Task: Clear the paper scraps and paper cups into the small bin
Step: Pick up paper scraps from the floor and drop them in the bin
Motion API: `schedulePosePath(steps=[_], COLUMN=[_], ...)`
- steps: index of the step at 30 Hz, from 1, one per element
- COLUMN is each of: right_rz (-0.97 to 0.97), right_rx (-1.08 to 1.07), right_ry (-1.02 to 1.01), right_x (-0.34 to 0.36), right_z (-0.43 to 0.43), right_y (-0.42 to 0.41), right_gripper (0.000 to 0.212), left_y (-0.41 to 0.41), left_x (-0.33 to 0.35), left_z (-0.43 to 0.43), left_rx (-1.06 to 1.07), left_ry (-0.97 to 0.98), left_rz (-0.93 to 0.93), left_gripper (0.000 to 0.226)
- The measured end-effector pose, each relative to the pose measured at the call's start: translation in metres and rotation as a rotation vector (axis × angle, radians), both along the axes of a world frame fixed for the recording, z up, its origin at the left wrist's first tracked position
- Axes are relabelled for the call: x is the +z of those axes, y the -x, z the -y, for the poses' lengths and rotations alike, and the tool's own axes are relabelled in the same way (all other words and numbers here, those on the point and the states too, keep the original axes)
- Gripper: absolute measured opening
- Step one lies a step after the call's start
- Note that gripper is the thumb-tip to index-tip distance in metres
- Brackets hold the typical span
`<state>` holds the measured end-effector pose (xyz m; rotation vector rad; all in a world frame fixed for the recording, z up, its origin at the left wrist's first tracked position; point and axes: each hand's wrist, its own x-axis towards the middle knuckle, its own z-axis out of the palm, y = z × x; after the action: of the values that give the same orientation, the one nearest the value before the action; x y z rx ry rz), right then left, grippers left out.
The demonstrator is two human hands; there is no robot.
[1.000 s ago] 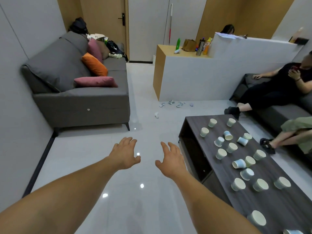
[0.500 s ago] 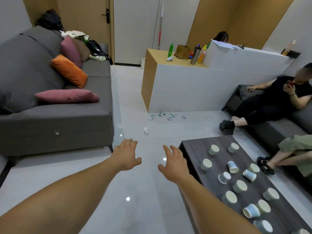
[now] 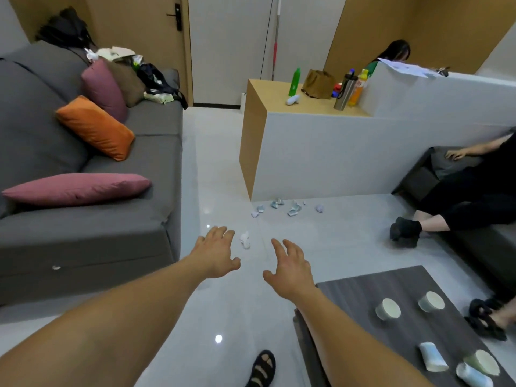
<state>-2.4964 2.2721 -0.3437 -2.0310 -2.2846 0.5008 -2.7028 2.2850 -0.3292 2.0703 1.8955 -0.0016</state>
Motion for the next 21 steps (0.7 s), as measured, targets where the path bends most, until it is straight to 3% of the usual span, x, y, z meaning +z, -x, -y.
schedulePosePath(steps=[11,21], right_rz=[0.033,0.051], right_rx=[0.096,0.099], right_ry=[0.072,0.229], right_x=[-0.003,-0.094], right_z=[-0.239,-0.454], right_y=[-0.032,0.022], right_gripper=[0.082,0.081], left_y=[-0.022,0.035], left_x=[0.001,-0.099], left_z=[-0.22,-0.444], left_rx=[0.092,0.103], left_ry=[0.045,0.223], left_rz=[0.026,0.049], left_gripper=[0.08,0.079])
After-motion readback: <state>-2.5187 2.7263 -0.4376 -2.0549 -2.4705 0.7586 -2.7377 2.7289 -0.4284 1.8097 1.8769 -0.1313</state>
